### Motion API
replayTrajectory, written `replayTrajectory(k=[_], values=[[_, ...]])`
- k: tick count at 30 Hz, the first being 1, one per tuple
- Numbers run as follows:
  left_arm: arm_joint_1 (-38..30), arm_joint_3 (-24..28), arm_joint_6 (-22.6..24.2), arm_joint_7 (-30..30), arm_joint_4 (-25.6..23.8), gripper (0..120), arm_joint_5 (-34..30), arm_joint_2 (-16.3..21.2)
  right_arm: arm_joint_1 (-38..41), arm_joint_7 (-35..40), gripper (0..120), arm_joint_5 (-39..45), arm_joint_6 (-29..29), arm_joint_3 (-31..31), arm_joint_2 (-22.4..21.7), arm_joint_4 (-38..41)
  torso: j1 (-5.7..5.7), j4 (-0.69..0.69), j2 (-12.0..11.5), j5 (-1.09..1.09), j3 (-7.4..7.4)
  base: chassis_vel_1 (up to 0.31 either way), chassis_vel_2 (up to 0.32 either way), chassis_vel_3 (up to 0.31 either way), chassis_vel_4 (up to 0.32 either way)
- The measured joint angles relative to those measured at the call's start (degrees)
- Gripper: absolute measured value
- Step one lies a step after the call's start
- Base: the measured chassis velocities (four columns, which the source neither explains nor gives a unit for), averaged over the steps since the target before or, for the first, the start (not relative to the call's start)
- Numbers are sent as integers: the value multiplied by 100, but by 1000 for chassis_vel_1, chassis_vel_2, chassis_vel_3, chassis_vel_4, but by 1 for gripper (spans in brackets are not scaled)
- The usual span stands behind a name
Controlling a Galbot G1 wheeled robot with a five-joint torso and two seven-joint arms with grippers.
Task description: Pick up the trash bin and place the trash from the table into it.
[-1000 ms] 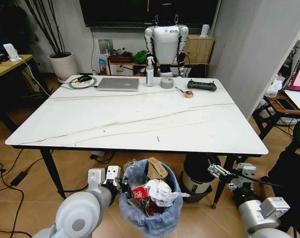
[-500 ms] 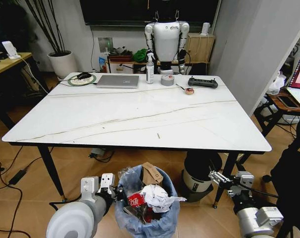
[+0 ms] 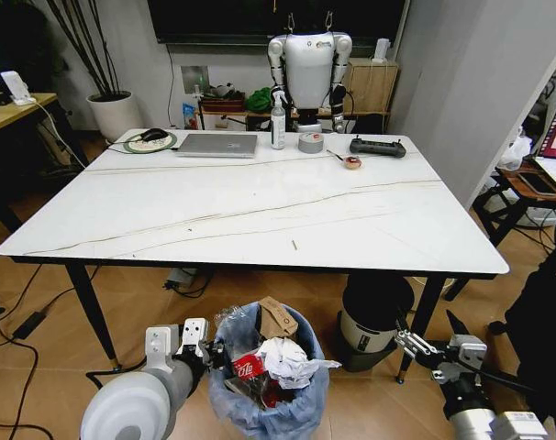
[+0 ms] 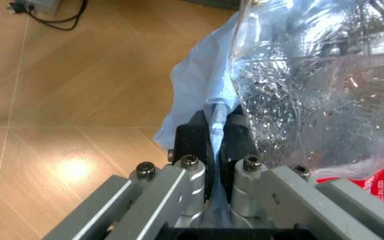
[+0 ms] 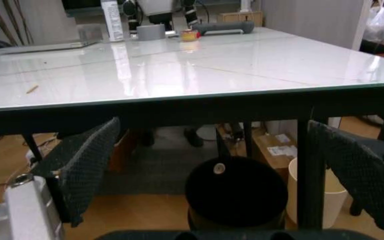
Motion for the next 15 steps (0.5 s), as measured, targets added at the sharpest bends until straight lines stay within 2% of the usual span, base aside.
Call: replayTrajectory(k=[15], values=[[30,-41,0,16,8,0,76,2,100,76,100,-45,11,-20,-17,-100,-170,0,-397,0,-227,0,0,0,0]])
